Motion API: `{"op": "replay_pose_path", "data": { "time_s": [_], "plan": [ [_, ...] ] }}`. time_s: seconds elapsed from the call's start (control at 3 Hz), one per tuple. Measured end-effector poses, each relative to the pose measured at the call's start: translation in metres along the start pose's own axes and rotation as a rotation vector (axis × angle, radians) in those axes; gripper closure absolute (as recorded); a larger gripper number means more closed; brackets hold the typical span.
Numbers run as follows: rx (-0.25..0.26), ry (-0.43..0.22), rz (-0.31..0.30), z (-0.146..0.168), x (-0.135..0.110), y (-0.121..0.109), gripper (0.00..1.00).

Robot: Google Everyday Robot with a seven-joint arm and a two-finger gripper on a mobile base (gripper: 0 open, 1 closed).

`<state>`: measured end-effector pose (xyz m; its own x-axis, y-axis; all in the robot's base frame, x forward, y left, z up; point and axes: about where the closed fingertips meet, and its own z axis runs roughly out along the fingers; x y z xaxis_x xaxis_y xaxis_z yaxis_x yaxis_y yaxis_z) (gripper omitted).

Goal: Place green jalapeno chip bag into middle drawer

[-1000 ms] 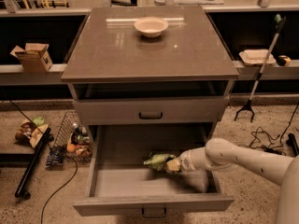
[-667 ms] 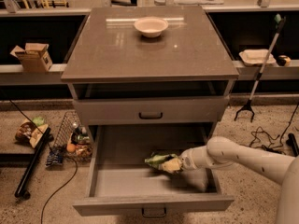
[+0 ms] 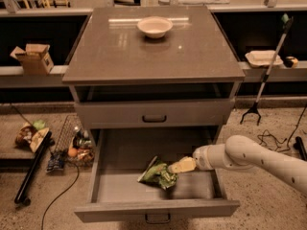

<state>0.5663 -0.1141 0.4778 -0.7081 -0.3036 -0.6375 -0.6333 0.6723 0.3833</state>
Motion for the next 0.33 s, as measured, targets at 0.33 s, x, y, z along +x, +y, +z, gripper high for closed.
{"op": "replay_pose_path", "data": {
  "time_s": [0.33],
  "plan": [
    [0.007, -0.128, -0.056, -0.0619, -0.0219, 0.0232, 0.00]
  ]
}}
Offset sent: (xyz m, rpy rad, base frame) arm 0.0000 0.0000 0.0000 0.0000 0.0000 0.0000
